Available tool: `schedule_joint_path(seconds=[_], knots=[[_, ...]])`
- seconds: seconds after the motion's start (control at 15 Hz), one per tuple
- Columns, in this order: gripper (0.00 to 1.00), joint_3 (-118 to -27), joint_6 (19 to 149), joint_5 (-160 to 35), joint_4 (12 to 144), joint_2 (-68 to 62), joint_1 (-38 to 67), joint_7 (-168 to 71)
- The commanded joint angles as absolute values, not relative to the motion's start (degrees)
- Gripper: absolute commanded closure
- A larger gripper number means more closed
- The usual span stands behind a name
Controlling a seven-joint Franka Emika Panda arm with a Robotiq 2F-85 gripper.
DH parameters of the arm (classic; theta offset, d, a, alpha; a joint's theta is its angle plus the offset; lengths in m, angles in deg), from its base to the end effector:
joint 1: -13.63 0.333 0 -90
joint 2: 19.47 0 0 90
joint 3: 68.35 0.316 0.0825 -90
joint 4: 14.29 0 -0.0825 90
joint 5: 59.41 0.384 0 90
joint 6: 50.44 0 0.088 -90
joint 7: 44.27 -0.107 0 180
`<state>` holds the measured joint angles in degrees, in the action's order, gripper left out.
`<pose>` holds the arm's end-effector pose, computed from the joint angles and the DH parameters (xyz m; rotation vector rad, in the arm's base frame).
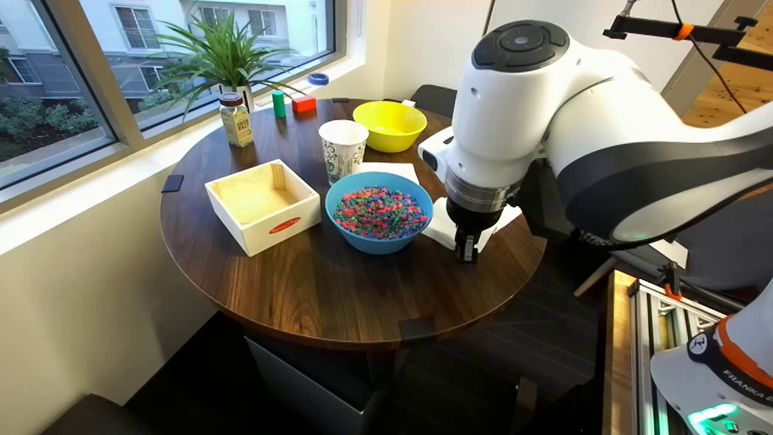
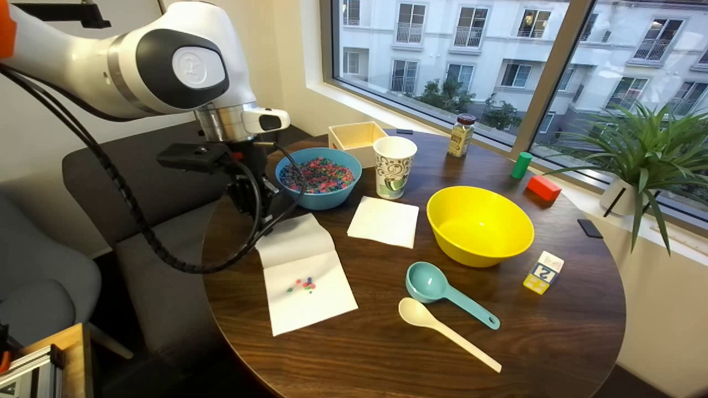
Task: Put some of the cereal onto the paper towel and fold it
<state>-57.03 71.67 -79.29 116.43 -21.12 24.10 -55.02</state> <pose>0.4693 0.1717 0.3582 2.7760 0.5571 -0.0511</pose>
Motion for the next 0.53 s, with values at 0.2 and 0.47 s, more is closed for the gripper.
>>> schedule_joint_path(seconds=[0.2, 0.47], knots=[[0.99, -57.8, 71.8, -79.2, 118.0, -24.0, 23.5, -53.2], [0.99, -58.1, 71.5, -78.6, 119.7, -27.9, 23.0, -53.1]])
